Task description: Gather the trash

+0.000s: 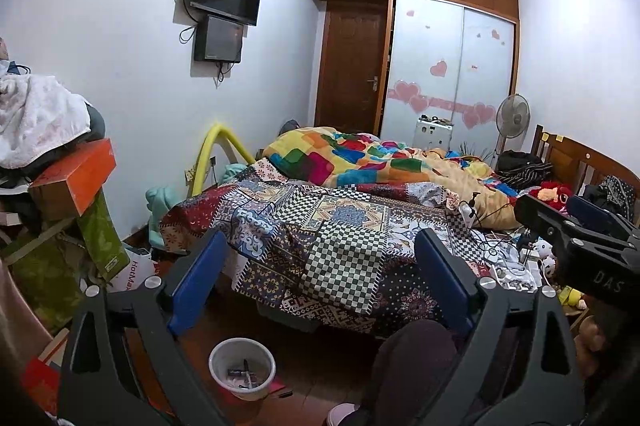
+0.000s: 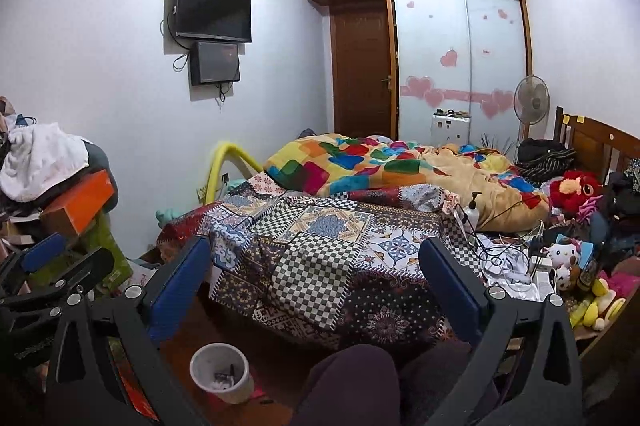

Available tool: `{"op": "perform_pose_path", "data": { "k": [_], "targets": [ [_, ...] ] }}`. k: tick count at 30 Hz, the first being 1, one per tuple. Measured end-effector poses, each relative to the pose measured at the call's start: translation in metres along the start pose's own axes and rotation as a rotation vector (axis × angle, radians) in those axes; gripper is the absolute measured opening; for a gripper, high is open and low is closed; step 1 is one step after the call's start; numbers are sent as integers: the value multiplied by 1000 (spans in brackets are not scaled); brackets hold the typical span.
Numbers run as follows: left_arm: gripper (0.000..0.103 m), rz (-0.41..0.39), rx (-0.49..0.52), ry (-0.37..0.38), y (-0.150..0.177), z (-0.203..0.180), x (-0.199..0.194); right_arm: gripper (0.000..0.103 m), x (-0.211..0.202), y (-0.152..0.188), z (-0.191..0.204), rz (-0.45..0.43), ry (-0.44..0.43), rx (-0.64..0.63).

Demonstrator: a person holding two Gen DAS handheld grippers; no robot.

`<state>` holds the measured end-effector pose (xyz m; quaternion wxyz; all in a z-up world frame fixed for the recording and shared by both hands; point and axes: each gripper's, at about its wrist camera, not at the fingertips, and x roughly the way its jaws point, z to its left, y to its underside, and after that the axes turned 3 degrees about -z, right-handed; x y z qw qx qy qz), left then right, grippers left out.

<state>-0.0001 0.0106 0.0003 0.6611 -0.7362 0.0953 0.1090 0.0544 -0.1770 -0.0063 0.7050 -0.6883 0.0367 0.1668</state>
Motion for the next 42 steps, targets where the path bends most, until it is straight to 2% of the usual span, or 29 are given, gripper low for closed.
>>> {"op": "perform_pose_path", "data": {
  "k": [42],
  "targets": [
    [96, 15, -6, -1, 7, 1, 5, 103, 2, 2, -4, 20, -24, -22]
  ]
}}
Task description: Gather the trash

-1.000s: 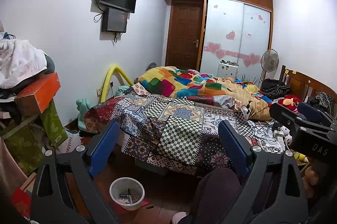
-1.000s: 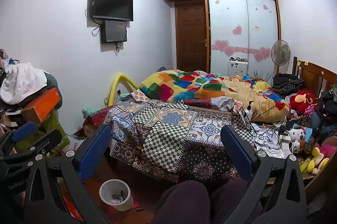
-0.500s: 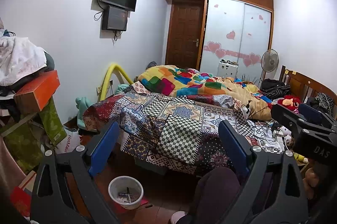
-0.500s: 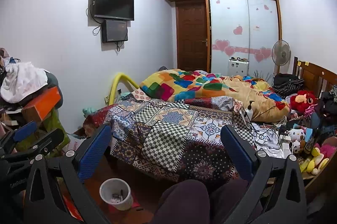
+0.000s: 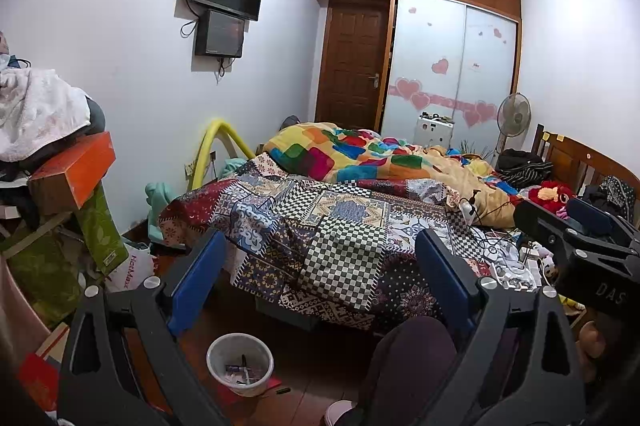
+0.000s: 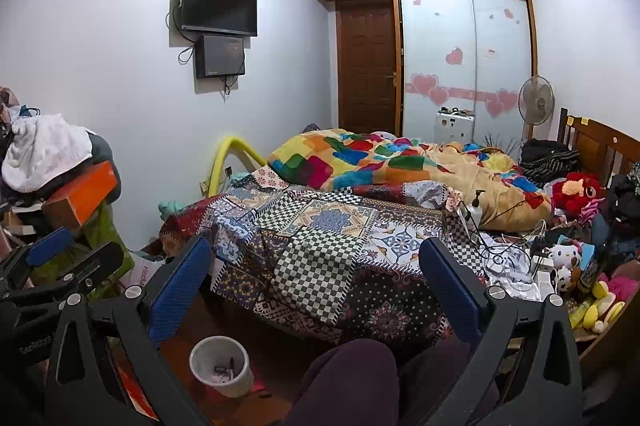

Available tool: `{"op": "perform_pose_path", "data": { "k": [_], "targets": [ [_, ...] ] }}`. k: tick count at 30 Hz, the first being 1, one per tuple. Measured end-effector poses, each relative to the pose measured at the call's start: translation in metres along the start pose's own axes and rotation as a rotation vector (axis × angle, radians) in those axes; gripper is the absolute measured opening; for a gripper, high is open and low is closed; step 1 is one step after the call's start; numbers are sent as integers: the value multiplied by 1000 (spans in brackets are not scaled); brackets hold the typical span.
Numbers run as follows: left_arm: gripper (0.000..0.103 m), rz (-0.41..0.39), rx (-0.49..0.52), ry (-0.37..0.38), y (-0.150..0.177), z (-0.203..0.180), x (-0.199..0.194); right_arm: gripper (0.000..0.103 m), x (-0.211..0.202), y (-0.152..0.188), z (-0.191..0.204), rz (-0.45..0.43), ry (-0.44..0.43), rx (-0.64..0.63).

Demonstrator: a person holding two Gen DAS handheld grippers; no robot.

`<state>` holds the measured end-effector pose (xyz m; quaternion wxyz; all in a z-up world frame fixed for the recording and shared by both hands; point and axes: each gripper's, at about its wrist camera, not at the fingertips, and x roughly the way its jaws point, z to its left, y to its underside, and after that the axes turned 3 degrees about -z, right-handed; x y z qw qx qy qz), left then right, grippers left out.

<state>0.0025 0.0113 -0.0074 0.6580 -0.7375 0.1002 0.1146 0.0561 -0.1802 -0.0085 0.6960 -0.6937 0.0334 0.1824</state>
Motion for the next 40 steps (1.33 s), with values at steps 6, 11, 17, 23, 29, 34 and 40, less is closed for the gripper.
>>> {"op": "perform_pose_path", "data": {
  "k": [6, 11, 17, 23, 29, 34, 40],
  "targets": [
    [96, 2, -2, -3, 2, -2, 0, 103, 2, 0, -2, 6, -6, -4],
    [99, 1, -3, -5, 2, -2, 0, 103, 2, 1, -2, 9, -7, -4],
    [103, -8, -2, -16, 5, -4, -1, 103, 3, 1, -2, 10, -7, -5],
    [103, -2, -4, -8, 5, -5, 0, 103, 3, 2, -3, 13, -9, -7],
    [103, 5, 1, -2, 5, -4, 2, 103, 2, 3, -4, 13, -10, -6],
    [103, 4, 4, 2, 6, -5, 2, 103, 3, 2, -5, 16, -13, -6],
    [103, 9, 12, 5, 5, -6, 4, 103, 7, 2, -6, 27, -14, -1]
  ]
}}
